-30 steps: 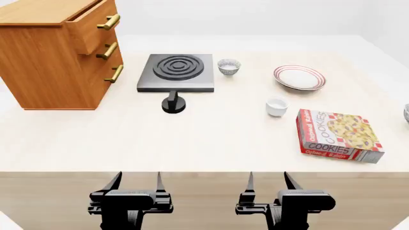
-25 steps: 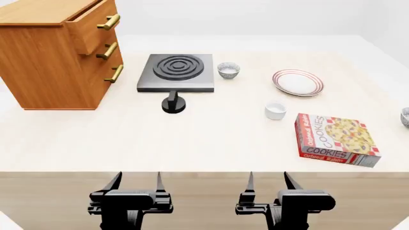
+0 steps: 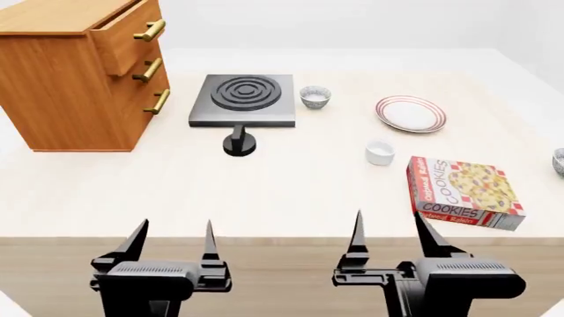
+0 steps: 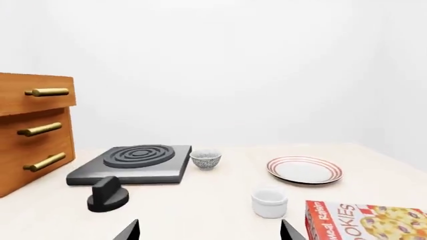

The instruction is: Pick the akita bowl next to the cookies box and place it on the plate.

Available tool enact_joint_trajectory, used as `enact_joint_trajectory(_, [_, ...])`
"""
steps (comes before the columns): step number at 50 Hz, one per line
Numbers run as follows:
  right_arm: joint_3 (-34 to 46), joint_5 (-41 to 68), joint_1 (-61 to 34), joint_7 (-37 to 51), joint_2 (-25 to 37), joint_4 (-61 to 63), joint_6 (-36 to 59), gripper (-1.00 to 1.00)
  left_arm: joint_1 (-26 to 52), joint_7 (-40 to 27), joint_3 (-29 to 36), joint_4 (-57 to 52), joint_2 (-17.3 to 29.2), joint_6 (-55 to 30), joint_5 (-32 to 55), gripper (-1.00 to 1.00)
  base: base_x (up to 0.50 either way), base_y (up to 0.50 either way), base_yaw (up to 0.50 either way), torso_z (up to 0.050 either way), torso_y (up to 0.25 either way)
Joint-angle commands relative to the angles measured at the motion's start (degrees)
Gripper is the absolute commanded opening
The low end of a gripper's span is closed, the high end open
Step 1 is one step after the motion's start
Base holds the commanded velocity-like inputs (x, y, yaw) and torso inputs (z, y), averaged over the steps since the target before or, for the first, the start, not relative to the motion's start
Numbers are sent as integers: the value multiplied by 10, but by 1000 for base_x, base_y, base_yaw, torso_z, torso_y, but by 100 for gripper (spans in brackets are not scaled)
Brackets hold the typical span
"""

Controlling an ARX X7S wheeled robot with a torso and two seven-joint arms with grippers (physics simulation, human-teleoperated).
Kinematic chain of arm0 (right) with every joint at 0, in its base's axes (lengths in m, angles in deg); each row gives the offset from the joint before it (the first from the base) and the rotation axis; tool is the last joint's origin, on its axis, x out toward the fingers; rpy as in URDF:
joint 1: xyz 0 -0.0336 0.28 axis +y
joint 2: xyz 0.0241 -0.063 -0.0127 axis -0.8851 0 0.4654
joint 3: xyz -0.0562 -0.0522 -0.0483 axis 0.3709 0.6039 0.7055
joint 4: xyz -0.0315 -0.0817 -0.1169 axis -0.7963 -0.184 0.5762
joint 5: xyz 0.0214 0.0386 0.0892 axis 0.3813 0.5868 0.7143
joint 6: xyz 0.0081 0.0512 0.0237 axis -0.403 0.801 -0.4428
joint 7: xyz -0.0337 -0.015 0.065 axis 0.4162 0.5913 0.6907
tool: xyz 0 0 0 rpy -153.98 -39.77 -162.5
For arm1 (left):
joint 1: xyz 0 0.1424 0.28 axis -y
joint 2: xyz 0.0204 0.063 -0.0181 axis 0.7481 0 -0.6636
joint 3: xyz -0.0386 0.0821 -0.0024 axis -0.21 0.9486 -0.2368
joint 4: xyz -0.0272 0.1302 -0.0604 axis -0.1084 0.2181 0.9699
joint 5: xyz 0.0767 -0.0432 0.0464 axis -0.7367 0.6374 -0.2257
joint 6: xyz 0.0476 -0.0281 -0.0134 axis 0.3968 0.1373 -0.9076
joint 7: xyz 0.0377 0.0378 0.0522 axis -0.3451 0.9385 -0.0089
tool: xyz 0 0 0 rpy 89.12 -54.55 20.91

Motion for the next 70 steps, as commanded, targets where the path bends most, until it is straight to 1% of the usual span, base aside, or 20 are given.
enact_joint_trajectory(1, [6,33,17,5,12,77,25,100,-19,-13,6,-70,14,-25,9,100,379,0,0,0,0])
enact_joint_trajectory(48, [26,64,16,36,42,59,8,100,-18,-47,26,-70,44,-20,31,100,500,0,0,0,0])
enact_joint_trajectory(49, [26,60,18,37,42,56,-8,100,-18,-48,27,-71,44,-20,31,100,0,0,0,0,0])
enact_joint_trajectory(52, [28,64,15,39,45,61,6,100,-18,-50,26,-73,46,-21,34,100,0,-150,0,0,0])
enact_joint_trajectory(70, [34,74,11,47,55,57,7,100,-16,-58,34,-73,54,-21,39,100,0,-500,0,0,0])
